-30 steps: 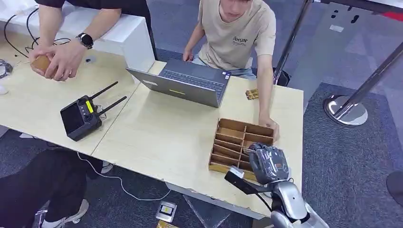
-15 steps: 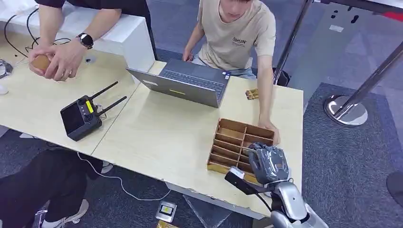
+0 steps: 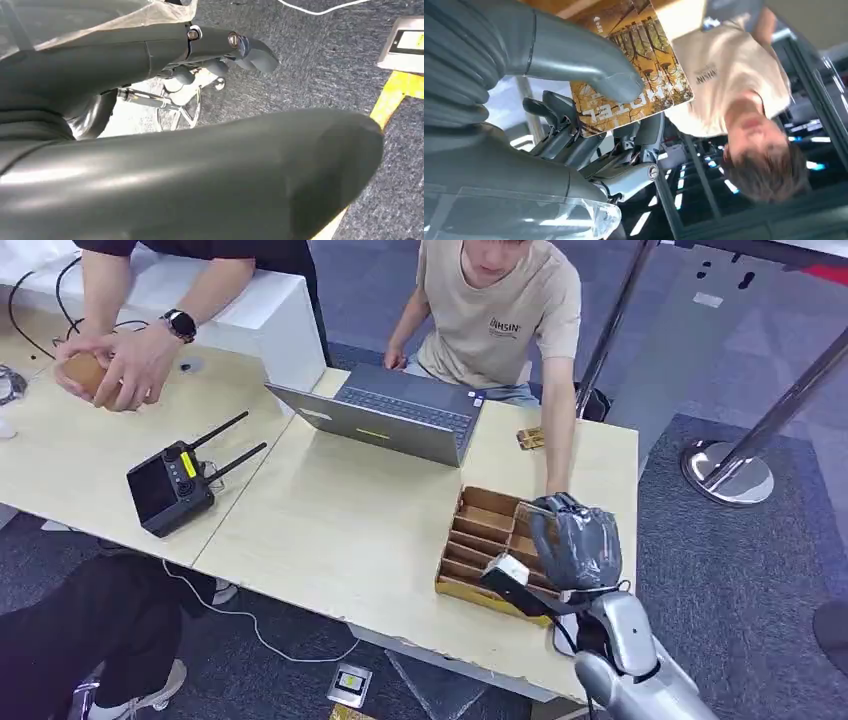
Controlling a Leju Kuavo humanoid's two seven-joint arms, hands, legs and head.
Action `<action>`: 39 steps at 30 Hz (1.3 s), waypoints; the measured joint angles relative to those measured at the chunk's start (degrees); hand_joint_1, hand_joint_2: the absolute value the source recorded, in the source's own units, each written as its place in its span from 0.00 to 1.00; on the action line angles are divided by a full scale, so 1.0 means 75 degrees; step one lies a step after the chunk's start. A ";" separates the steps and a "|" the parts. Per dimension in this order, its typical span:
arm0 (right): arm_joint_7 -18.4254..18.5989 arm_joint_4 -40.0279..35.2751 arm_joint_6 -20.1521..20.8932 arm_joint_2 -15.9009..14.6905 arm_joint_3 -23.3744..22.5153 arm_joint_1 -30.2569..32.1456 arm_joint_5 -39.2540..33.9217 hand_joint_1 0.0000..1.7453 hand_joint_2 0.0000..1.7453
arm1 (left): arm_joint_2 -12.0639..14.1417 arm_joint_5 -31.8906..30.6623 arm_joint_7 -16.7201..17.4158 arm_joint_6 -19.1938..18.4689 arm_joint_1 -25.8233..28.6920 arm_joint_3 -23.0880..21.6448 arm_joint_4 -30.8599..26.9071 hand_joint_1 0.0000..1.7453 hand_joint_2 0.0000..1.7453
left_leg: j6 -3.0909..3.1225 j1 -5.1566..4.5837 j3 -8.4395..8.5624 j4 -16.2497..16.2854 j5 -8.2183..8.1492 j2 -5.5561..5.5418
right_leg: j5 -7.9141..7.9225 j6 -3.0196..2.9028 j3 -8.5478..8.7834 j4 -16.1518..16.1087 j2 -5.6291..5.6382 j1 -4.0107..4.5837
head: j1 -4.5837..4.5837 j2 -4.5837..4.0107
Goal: Pass the card to the sensor for recognition and then transmit it.
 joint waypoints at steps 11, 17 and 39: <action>-0.0137 -0.1008 0.0014 0.0006 -0.0495 0.0187 -0.1182 1.00 1.00 | 0.0029 0.0052 -0.0003 -0.0014 0.0003 0.0000 0.0000 0.00 0.00 | 0.0000 0.0000 -0.0003 0.0000 -0.0001 -0.0001 | -0.0001 0.0000 -0.0005 -0.0001 -0.0001 0.0000 | 0.0000 0.0000; -0.0356 -0.1075 0.0012 -0.0070 -0.0813 0.0852 -0.1759 1.00 1.00 | 0.0055 0.0139 0.0000 -0.0023 0.0004 0.0000 0.0000 0.00 0.00 | 0.0000 0.0000 -0.0005 0.0000 -0.0002 -0.0003 | -0.0001 0.0000 -0.0008 -0.0002 0.0000 0.0000 | 0.0000 0.0000; -0.0364 -0.1017 -0.0265 -0.0644 -0.1919 0.2298 -0.3298 1.00 1.00 | 0.0122 0.0248 0.0047 -0.0023 0.0010 0.0052 0.0003 0.00 0.00 | 0.0001 -0.0002 -0.0013 0.0000 -0.0002 -0.0002 | -0.0001 0.0000 -0.0016 -0.0003 0.0000 -0.0002 | -0.0003 0.0000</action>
